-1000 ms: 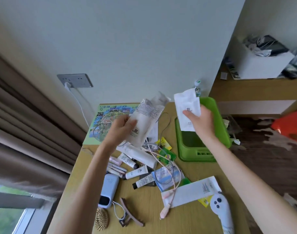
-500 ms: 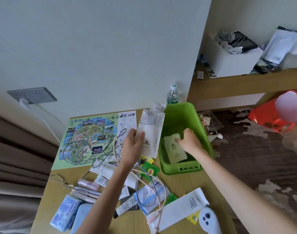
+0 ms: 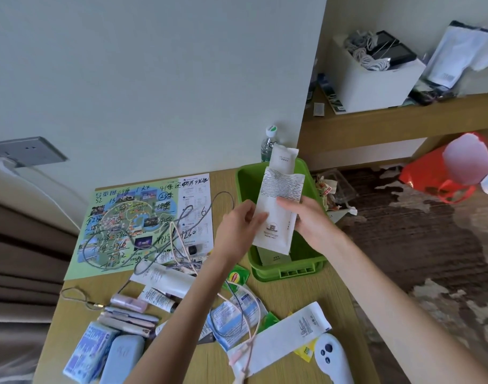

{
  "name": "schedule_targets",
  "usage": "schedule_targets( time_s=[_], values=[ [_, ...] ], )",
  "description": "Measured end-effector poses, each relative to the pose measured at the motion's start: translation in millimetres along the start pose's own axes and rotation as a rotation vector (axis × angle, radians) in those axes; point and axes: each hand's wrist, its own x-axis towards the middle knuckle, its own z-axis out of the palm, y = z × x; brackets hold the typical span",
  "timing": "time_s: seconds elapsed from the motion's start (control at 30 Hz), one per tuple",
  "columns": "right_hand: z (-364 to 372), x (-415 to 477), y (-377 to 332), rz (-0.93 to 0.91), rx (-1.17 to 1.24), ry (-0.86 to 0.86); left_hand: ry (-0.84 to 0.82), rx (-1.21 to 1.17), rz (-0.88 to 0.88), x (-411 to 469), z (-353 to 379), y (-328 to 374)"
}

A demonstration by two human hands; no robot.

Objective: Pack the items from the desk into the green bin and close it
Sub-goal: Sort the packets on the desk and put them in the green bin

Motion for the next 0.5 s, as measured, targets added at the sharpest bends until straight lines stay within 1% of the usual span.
schedule_targets(
  time_s=[0.07,0.13,0.2,0.23,0.33,0.4,0.5],
  values=[
    [-2,1,-2,0.01,0.004,-0.051,0.002,0.071,0.014,1,-1,-1],
    [-4,4,-3,0.005,-0.043,-0.046,0.036,0.178,0.02,1,-2,-7],
    [-9,10,-2,-0.008,-0.146,0.023,0.094,0.262,0.003,-2,-4,-18],
    [-12,14,0,-0.012,-0.223,0.074,0.112,0.264,-0.02,-4,-4,-23],
    [-15,30,14,0.031,-0.458,0.182,0.106,0.125,-0.119,-8,-4,-33],
    [-12,40,29,0.089,-0.563,0.195,0.086,0.011,-0.152,-7,-4,-37],
    [-4,52,51,0.196,-0.667,0.167,0.071,-0.052,-0.162,-6,-3,-43]
  ],
)
